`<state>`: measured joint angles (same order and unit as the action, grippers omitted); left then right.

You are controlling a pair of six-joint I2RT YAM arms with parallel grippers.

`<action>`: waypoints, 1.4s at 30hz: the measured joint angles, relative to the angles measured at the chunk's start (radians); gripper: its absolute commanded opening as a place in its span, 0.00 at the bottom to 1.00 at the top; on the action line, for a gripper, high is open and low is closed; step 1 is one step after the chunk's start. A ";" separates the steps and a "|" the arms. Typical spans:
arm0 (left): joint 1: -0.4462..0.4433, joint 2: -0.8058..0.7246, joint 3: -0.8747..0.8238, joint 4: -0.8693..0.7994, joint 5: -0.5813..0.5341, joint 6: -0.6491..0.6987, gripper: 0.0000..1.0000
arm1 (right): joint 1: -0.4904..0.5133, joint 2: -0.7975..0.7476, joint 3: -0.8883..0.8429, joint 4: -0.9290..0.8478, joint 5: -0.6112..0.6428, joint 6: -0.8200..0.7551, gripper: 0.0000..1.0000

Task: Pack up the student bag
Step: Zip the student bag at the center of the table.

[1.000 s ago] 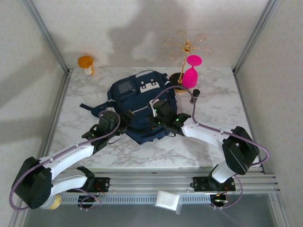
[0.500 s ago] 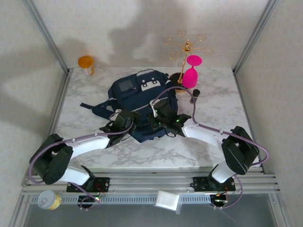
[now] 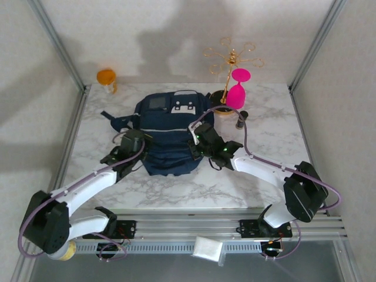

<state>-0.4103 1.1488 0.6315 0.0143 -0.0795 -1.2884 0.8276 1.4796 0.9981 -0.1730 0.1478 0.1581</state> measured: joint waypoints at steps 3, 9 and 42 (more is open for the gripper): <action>0.107 -0.045 -0.006 -0.046 0.087 0.109 0.00 | -0.007 -0.003 0.003 0.001 -0.031 -0.018 0.00; 0.242 0.012 0.000 -0.050 0.279 0.282 0.00 | -0.006 0.032 0.057 -0.006 -0.060 -0.044 0.00; -0.085 0.187 0.078 0.070 0.118 -0.014 0.00 | -0.028 0.105 0.026 0.120 -0.017 -0.063 0.00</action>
<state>-0.4953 1.3357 0.7094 0.0841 0.0387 -1.3025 0.7994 1.5845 1.0245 -0.0528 0.1307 0.0948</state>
